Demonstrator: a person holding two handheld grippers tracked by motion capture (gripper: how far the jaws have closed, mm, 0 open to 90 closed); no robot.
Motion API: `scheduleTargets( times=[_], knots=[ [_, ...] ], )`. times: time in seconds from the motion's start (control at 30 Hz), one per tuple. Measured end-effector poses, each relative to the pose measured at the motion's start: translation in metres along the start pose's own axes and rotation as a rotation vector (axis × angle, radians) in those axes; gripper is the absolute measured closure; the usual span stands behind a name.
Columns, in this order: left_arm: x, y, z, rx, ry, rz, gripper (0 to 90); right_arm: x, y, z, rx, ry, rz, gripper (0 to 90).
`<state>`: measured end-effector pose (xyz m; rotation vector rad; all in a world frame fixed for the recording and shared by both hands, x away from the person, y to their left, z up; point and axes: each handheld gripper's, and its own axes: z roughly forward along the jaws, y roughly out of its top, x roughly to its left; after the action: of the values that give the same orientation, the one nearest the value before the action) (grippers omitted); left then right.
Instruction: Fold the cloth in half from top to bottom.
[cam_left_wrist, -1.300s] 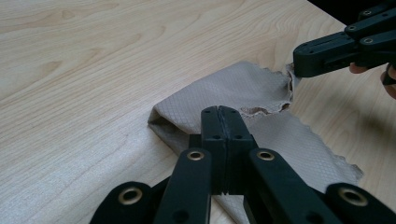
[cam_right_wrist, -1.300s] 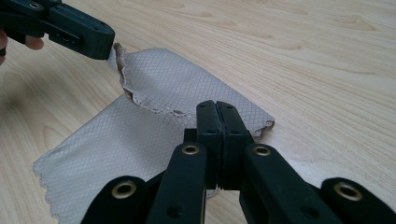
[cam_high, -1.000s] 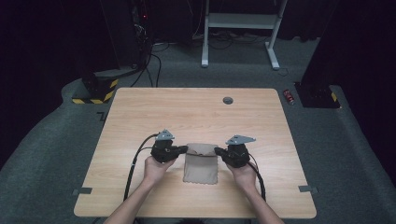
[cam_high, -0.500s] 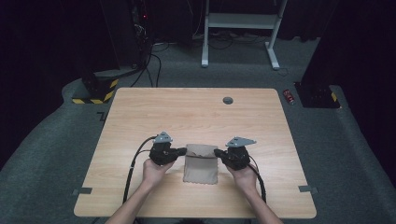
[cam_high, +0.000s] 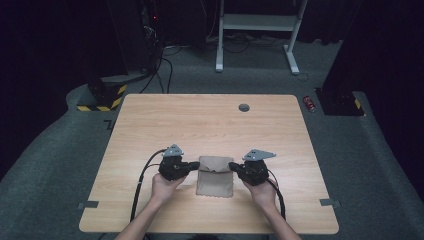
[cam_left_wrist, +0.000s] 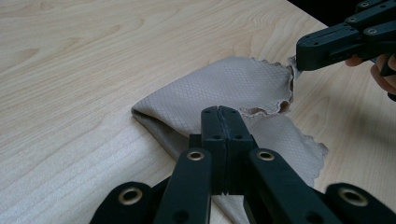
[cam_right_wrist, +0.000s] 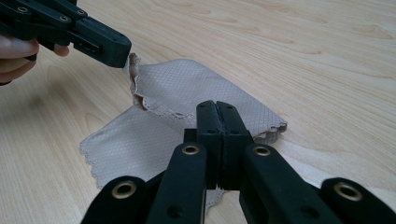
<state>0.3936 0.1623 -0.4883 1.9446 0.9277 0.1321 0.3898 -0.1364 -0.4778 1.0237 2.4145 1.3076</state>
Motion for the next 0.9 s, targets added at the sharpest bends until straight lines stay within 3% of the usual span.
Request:
scheduleTargets(
  times=[0.9],
  knots=[
    [-0.008,-0.012,-0.007,-0.012,-0.005,0.008,89.7,0.009,-0.008,-0.004,0.004,0.035,-0.002,89.1]
  ],
)
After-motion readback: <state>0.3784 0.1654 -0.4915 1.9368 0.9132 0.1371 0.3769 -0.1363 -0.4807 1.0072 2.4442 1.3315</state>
